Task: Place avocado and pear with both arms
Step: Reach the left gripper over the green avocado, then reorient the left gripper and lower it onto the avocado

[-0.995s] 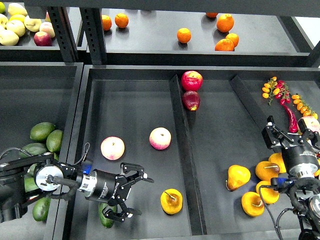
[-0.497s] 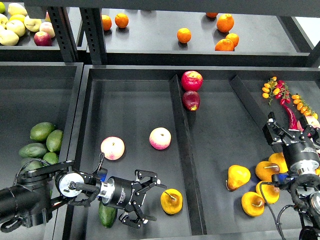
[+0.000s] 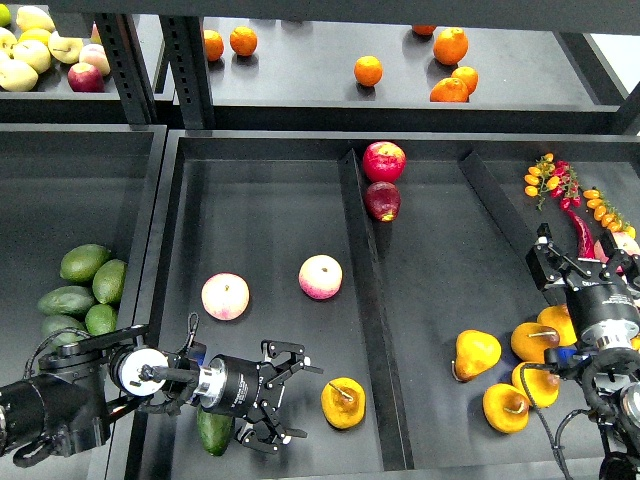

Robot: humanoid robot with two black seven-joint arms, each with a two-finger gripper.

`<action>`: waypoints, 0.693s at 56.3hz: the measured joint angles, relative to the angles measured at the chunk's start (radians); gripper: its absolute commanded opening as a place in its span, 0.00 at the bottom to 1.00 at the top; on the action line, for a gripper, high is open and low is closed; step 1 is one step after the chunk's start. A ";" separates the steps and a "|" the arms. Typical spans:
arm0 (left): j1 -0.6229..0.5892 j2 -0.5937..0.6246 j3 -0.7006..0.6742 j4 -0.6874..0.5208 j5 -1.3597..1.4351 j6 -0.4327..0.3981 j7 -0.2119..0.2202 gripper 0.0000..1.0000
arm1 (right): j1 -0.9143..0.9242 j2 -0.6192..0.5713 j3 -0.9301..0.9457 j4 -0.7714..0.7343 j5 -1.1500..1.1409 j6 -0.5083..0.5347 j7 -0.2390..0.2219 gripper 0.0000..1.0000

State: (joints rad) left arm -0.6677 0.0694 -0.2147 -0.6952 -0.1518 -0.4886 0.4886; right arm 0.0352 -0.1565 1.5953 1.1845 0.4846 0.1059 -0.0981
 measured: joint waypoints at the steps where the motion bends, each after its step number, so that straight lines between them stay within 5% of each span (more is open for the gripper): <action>1: 0.000 0.001 0.000 0.000 -0.001 0.000 0.000 1.00 | 0.000 0.000 0.000 0.000 0.000 0.000 0.000 1.00; 39: -0.152 0.144 0.136 -0.036 0.122 0.000 0.000 1.00 | 0.020 0.000 -0.002 -0.033 -0.002 0.000 -0.002 1.00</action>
State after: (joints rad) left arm -0.8202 0.2136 -0.0787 -0.7314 -0.0300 -0.4886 0.4888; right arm 0.0550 -0.1564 1.5938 1.1510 0.4831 0.1059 -0.0996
